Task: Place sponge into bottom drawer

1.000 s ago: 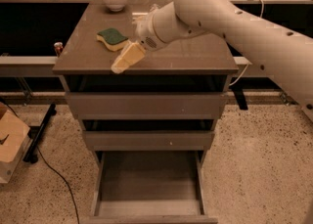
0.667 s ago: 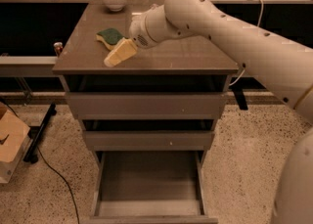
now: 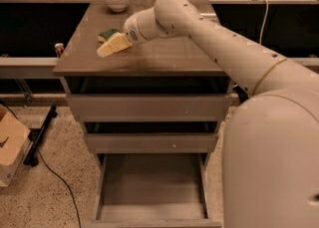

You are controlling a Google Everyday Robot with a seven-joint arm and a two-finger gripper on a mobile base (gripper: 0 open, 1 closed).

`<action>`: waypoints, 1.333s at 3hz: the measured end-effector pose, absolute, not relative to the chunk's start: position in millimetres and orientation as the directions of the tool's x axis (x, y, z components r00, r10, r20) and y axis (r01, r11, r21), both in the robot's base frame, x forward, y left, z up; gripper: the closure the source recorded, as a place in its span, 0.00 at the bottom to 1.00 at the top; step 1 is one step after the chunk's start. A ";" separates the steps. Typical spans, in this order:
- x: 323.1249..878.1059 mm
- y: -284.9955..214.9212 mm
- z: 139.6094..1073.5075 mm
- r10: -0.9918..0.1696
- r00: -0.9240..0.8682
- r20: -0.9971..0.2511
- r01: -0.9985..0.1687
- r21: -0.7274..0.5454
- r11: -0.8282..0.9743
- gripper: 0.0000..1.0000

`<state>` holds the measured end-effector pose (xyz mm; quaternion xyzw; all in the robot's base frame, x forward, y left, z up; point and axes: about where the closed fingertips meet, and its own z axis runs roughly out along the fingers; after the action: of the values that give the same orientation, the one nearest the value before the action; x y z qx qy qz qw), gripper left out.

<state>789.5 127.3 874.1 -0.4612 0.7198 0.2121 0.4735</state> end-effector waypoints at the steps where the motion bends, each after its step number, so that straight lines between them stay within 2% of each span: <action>1: 810.9 142.0 865.7 -0.439 -0.153 -0.885 -0.865 -0.094 0.492 0.00; 3: 844.0 150.3 830.5 -0.410 -0.240 -0.880 -0.855 -0.009 0.519 0.00; 4: 847.1 141.1 831.2 -0.398 -0.241 -0.885 -0.847 -0.008 0.531 0.18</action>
Offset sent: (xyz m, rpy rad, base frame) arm 0.0654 0.0289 -0.0352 0.0658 0.0927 -0.0311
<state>847.1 141.1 831.2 -0.4165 0.7478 0.2473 0.4541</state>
